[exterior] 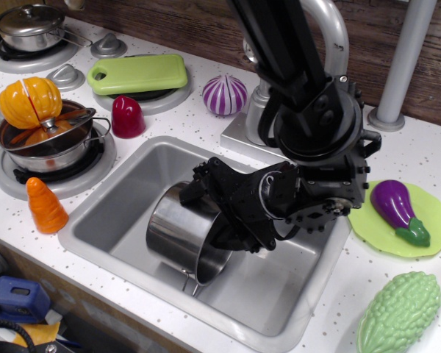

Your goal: Flip pot upright in sink

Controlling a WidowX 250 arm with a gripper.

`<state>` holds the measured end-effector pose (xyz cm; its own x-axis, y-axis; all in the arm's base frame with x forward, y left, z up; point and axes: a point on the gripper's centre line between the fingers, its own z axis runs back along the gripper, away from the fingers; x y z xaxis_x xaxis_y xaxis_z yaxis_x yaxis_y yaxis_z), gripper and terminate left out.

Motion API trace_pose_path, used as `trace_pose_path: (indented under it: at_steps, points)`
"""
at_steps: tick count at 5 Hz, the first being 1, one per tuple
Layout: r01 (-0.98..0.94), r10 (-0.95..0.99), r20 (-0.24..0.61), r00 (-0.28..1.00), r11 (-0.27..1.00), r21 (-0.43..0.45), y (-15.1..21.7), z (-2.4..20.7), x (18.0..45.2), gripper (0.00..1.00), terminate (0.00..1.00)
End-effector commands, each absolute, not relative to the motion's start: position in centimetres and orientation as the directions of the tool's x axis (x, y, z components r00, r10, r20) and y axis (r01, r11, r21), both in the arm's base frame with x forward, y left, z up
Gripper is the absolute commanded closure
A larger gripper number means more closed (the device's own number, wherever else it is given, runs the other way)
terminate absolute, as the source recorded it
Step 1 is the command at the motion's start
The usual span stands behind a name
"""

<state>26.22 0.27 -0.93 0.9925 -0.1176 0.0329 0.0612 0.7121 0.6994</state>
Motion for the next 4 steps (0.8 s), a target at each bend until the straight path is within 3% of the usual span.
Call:
trace_pose_path:
  at_steps: [1, 3, 4]
  points:
    - [0.056, -0.140, 0.067, 0.988, 0.724, 0.687, 1.75, 0.29, 27.06, 1.00, 0.00]
    - [0.072, -0.147, 0.068, 0.987, 0.777, 0.625, 2.56, 0.53, 27.14, 1.00, 0.00]
    - [0.090, -0.138, 0.046, 0.989, 0.829, 0.552, 2.50, 1.18, 27.32, 1.00, 0.00]
